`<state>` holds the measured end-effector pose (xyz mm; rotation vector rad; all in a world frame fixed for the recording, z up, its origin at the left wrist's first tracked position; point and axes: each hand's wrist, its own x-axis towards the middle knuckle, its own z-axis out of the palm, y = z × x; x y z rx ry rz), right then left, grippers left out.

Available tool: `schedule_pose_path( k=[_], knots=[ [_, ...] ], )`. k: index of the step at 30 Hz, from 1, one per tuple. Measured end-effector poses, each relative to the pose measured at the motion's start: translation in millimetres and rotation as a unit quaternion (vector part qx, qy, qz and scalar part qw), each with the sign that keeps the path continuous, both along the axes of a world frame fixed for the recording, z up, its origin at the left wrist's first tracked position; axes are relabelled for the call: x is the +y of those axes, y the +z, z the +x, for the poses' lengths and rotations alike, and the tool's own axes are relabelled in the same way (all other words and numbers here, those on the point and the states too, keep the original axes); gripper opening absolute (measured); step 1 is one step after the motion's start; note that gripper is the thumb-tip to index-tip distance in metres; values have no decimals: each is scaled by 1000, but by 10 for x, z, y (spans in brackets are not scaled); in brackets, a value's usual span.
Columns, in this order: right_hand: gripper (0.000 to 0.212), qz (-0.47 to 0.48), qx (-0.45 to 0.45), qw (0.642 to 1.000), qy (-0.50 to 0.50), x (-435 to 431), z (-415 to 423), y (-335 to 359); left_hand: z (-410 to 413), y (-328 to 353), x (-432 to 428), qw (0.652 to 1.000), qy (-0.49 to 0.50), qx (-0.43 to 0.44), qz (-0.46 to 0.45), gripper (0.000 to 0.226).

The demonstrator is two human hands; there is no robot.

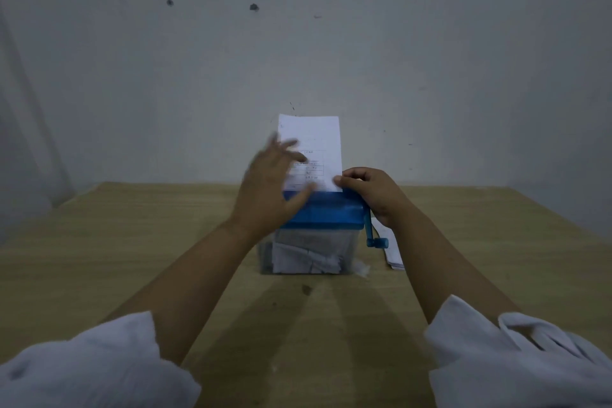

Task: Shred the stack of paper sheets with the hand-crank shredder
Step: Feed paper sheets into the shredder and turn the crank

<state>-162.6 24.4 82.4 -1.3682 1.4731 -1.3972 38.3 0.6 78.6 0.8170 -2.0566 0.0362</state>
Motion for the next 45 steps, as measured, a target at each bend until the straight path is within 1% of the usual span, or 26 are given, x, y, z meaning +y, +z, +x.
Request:
schedule_pose_path(
  k=[1, 3, 4, 5, 7, 10, 13, 15, 17, 19, 22, 24, 26, 28, 29, 31, 34, 37, 38, 41, 42, 45],
  knots=[
    [14, -1, 1, 1000, 6, 5, 0, 0, -59, -2, 71, 996, 0, -85, 5, 61],
    [15, -6, -1, 1000, 11, 23, 9, -4, -159, -30, 156, 972, 24, -228, 54, 80],
    [16, -8, -3, 1000, 11, 32, 14, -3, -194, -42, 172, 959, 37, -268, 80, 86],
    [18, -8, -4, 1000, 12, 43, 24, -1, -222, -56, 177, 952, 47, -288, 96, 90],
    [18, -4, 2, 1000, 10, 61, 44, -2, -248, -73, 169, 947, 64, -296, 105, 92],
    [18, -9, 4, 1000, -8, 121, 44, -25, -259, -77, 151, 950, 80, -288, 94, 88],
    [25, -24, 18, 997, -70, 189, -2, -104, -263, -95, 167, 952, 87, -283, 81, 82],
    [30, -24, 76, 989, -124, 264, -31, -189, -268, -104, 177, 954, 91, -274, 81, 78],
    [42, -22, 172, 970, -170, 347, -64, -319, -276, -111, 199, 956, 95, -267, 83, 76],
    [51, -10, 241, 952, -187, 455, -75, -431, -285, -120, 223, 956, 99, -262, 90, 76],
    [47, 5, 283, 942, -180, 589, -27, -549, -292, -139, 240, 956, 109, -252, 100, 76],
    [34, -42, 259, 943, -203, 656, 25, -602, -302, -145, 253, 957, 114, -247, 102, 75],
    [18, -126, 178, 951, -220, 733, 109, -608, -315, -142, 266, 956, 118, -246, 109, 74],
    [7, -200, 86, 956, -196, 797, 188, -555, -325, -135, 268, 955, 120, -247, 115, 73],
    [4, -223, 49, 958, -172, 807, 207, -518, -326, -132, 267, 955, 122, -246, 113, 73],
    [9, -246, 7, 959, -141, 782, 198, -452, -324, -131, 270, 956, 122, -246, 106, 72],
    [9, -246, -26, 960, -134, 639, 133, -351, -316, -152, 277, 959, 114, -241, 94, 70],
    [8, -218, -83, 960, -154, 419, 94, -191, -301, -188, 255, 964, 108, -231, 78, 69],
    [9, -204, -97, 960, -162, 340, 85, -136, -293, -203, 246, 965, 107, -228, 73, 72],
    [9, -168, -130, 961, -177, 121, 42, -28, -284, -235, 245, 971, 105, -211, 48, 88],
    [9, -153, -133, 962, -184, 58, 21, -15, -286, -242, 236, 973, 101, -204, 42, 89],
    [9, -101, -147, 965, -194, -82, -60, -13, -289, -259, 205, 977, 90, -189, 36, 79]
  ],
)
